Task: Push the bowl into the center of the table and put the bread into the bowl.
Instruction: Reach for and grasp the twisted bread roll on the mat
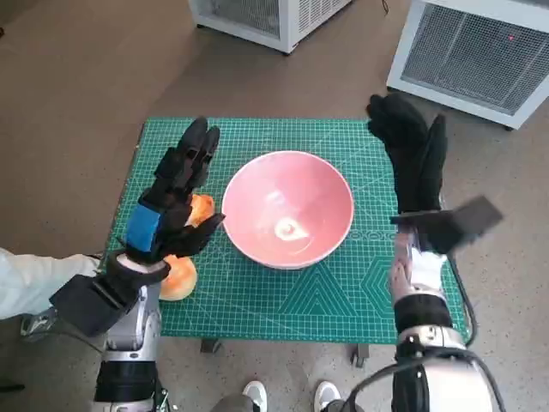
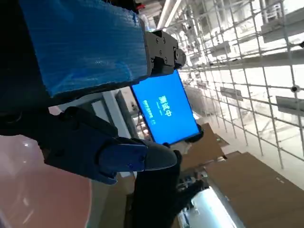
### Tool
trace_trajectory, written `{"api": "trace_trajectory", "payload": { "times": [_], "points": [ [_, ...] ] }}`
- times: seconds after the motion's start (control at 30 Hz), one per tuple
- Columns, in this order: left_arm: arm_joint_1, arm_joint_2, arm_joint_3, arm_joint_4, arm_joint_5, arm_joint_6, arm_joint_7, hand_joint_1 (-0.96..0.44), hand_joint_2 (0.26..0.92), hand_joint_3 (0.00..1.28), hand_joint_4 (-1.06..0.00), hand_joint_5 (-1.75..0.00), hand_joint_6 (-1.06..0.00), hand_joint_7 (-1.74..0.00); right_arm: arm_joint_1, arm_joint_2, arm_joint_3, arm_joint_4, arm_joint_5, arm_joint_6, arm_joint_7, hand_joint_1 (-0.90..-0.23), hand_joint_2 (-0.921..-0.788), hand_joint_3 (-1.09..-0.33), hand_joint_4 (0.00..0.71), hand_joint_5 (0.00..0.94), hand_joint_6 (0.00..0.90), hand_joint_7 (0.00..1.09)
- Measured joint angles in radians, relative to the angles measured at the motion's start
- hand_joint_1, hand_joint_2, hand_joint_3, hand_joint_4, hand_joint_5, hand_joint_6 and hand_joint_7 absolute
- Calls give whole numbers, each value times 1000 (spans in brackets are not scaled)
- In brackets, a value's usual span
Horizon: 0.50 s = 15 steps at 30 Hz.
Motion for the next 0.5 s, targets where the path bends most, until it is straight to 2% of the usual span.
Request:
{"api": "trace_trajectory", "payload": {
  "times": [0.13,0.23,0.37,0.5],
  "points": [
    [-21,0,-5,3,-3,0,-10,-670,921,321,-123,0,-152,-98,49,3,25,-108,51,5,79,-699,-921,-822,268,5,180,380],
    [-36,0,-8,8,-9,0,-21,-667,921,320,-123,0,-152,-99,81,3,44,-183,81,19,115,-704,-921,-813,262,5,142,456],
    [-55,2,-8,16,-23,0,-41,-661,921,318,-124,-1,-151,-99,117,3,64,-262,99,42,132,-716,-921,-787,259,3,114,503],
    [-68,7,-4,21,-41,0,-60,-657,921,297,-129,-3,-151,-99,144,3,77,-315,105,61,132,-733,-921,-775,258,2,105,520]
  ]
}}
